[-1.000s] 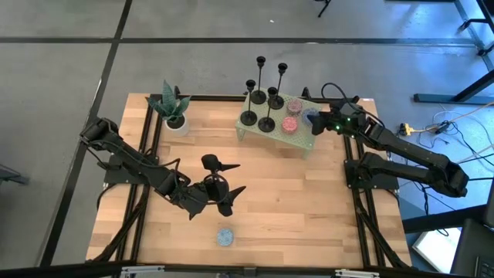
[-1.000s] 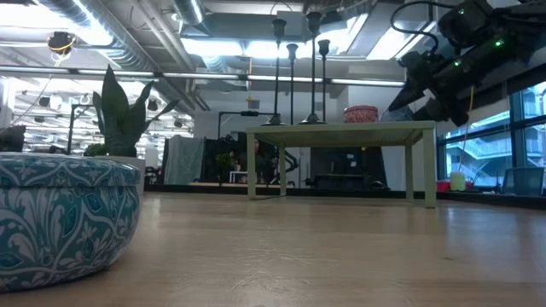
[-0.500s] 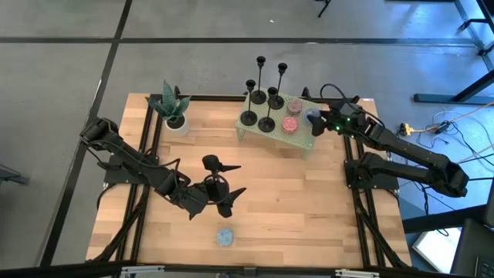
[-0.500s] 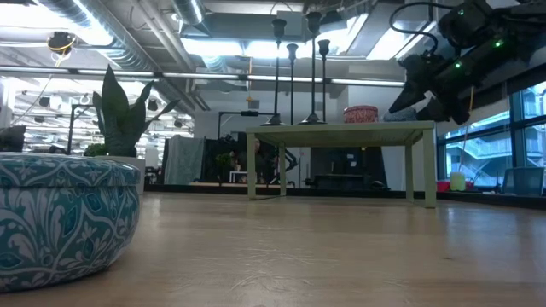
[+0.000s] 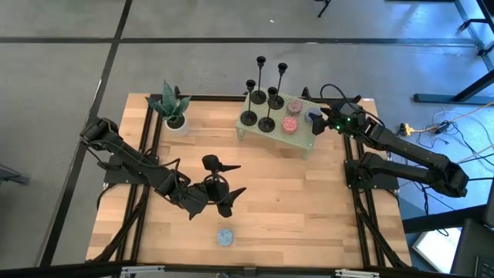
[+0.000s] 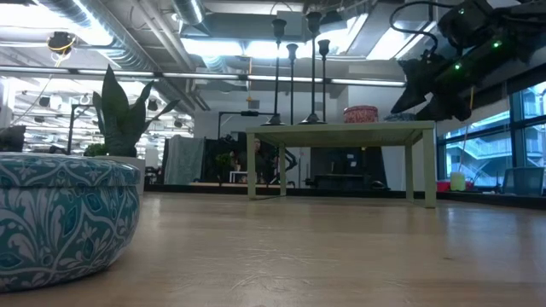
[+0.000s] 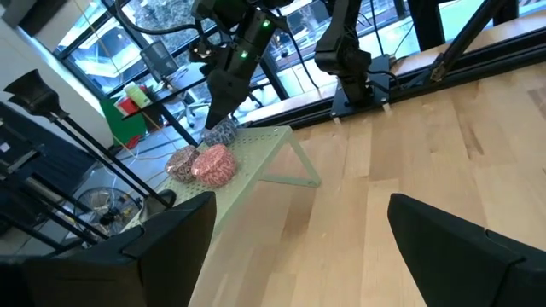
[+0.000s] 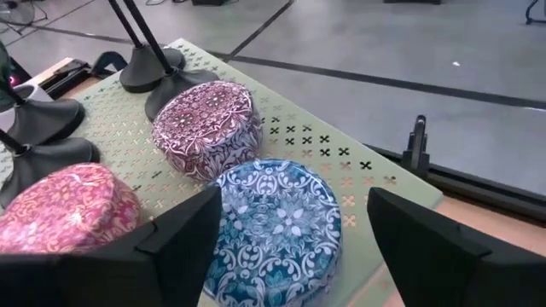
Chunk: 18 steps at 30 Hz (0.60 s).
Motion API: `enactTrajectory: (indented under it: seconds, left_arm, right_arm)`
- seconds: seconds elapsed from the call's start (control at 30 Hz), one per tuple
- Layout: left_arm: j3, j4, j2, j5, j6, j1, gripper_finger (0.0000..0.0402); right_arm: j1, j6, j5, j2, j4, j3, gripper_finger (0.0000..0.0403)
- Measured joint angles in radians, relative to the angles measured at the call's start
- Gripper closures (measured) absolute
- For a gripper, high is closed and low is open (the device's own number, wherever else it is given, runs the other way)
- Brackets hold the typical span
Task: Pick & Place candle stick holders
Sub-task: Put the blue scented candle on the shelf, then put the light blue scented candle on the shelf
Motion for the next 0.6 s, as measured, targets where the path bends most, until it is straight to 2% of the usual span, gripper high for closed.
enactTrajectory:
  seconds: [0.17, 0.27, 0.33, 0.47, 0.6]
  left_arm:
    - [0.000, 0.000, 0.000, 0.000, -0.001, 0.000, 0.0057]
    - [0.000, 0.000, 0.000, 0.000, -0.001, 0.000, 0.0057]
    - [0.000, 0.000, 0.000, 0.000, -0.001, 0.000, 0.0057]
    - [0.000, 0.000, 0.000, 0.000, -0.003, 0.000, 0.0057]
    - [0.000, -0.016, 0.000, 0.059, -0.034, 0.000, 0.0057]
  right_arm:
    - [0.001, -0.047, -0.019, -0.023, 0.011, 0.047, 0.0104]
    - [0.005, -0.055, -0.089, -0.048, -0.013, 0.116, 0.0104]
    - [0.021, -0.071, -0.162, -0.066, -0.060, 0.171, 0.0104]
    - [0.091, -0.068, -0.378, -0.088, -0.195, 0.263, 0.0104]
    - [0.202, 0.041, -0.564, -0.096, -0.224, 0.282, 0.0104]
